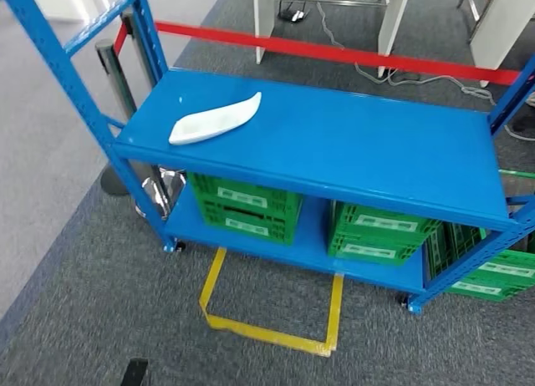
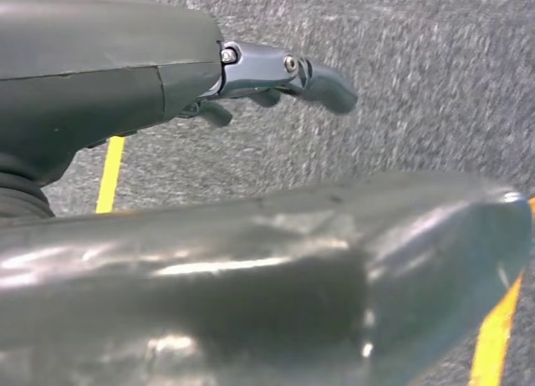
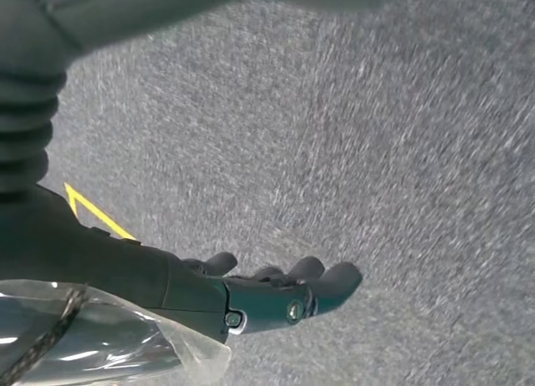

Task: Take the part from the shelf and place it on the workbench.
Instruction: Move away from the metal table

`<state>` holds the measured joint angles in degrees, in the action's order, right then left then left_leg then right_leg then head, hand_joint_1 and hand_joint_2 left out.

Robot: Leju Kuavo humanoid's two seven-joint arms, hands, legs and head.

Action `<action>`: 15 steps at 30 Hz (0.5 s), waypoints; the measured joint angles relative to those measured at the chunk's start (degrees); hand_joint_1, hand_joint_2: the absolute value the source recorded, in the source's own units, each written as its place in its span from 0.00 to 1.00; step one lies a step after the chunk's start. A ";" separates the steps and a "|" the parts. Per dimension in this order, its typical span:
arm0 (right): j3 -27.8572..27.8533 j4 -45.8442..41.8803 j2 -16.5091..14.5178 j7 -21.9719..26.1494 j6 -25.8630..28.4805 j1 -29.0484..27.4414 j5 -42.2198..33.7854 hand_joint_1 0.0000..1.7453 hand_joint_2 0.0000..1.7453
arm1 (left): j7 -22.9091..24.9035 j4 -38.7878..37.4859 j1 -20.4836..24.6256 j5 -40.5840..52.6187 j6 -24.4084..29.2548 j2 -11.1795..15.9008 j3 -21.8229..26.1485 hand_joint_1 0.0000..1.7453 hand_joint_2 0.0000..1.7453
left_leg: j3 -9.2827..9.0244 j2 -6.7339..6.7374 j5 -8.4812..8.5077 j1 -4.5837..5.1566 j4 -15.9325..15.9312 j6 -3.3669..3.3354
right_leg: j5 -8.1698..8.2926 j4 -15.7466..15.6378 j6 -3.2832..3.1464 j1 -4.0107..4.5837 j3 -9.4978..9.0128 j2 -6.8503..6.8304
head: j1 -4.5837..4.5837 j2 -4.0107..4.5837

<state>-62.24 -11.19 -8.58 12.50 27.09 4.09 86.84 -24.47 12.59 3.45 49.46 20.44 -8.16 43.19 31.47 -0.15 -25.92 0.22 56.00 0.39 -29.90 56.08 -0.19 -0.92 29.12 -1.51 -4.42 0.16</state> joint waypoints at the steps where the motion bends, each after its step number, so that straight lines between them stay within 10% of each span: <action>1: 0.01 0.00 0.01 -0.05 -0.01 0.06 -0.04 0.00 0.00 | 0.01 0.00 0.04 0.04 -0.01 0.01 0.01 0.00 0.00 | -0.06 -0.01 -0.12 0.08 0.05 -0.23 | -0.13 -0.21 0.18 -0.08 -0.20 0.00 | 0.03 -0.01; 15: -0.07 0.00 0.01 0.00 -0.27 -0.04 -1.66 0.00 0.00 | 0.01 0.00 0.08 0.30 -0.02 0.00 0.02 0.00 0.00 | -0.27 0.01 -0.76 0.65 0.38 -2.34 | 0.16 -1.20 3.04 -0.72 -1.32 0.03 | -0.06 -0.01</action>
<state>-62.31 -11.19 -8.57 12.50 26.82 4.05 85.18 -24.46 12.59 3.53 49.75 20.41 -8.16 43.21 31.20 -0.14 -26.68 0.88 56.38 -1.94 -29.73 54.88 2.84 -1.64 27.81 -1.48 -4.49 0.15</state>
